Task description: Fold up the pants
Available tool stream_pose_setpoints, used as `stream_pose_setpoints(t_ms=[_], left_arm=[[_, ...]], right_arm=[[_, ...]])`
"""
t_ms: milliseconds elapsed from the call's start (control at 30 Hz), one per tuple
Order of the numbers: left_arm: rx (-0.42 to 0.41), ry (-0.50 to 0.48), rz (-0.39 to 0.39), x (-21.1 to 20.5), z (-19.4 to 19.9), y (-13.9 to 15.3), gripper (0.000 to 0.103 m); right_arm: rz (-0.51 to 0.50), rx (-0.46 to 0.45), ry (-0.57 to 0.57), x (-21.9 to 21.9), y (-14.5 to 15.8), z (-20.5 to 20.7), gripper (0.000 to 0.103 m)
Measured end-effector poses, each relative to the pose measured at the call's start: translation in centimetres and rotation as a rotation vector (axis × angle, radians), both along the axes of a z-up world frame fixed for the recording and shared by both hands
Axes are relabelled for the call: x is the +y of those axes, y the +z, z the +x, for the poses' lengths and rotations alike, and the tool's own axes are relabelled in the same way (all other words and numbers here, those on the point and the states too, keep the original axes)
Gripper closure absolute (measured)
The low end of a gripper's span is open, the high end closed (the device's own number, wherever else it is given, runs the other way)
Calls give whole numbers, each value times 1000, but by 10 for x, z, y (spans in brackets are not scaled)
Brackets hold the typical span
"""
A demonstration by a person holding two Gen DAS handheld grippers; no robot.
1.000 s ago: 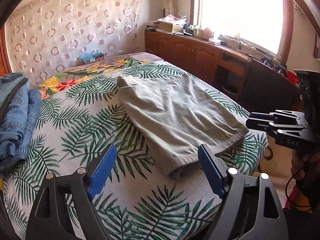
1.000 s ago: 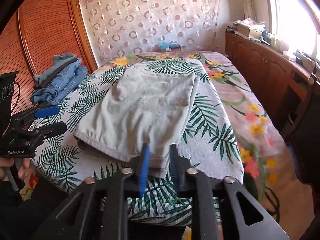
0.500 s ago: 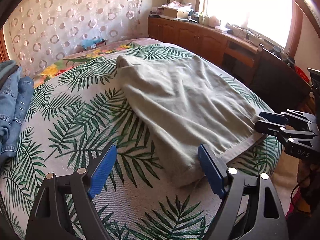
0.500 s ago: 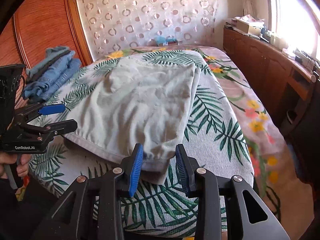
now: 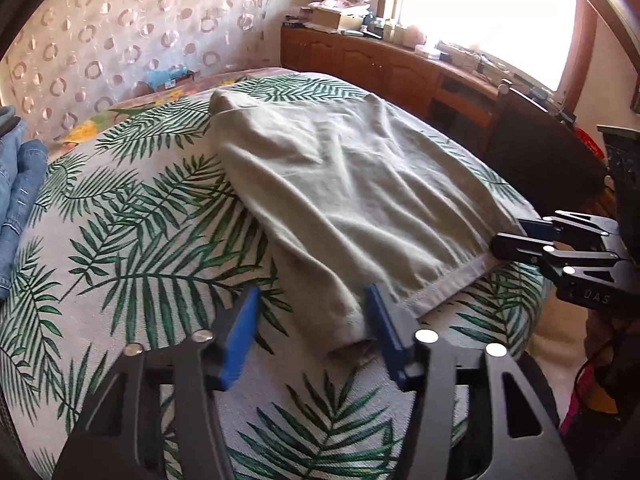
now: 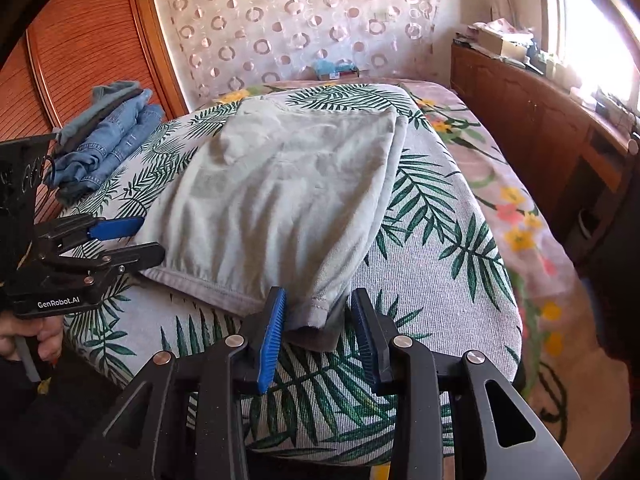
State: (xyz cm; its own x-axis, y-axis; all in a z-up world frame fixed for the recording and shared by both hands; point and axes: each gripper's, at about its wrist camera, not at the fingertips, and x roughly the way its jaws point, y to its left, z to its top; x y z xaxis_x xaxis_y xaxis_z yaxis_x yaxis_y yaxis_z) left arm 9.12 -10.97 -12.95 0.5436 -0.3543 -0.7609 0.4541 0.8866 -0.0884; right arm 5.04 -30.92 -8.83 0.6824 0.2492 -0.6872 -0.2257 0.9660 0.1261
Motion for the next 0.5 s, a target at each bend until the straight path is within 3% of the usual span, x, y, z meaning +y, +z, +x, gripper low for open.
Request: stream_pose_setpoints(t_ms=[233,433,500], left_arm=[[-2,-3,-2,-2,-9,2,58],[13,-16,-40,-1,-14,2,71],[15,-24,-53,-1,-16,2,74]], right_arm=[[0,-6,7,1,-2,-4,68],[32,1,30,0,-2,-4,86],[36,1,32,0,-2,-4,88]])
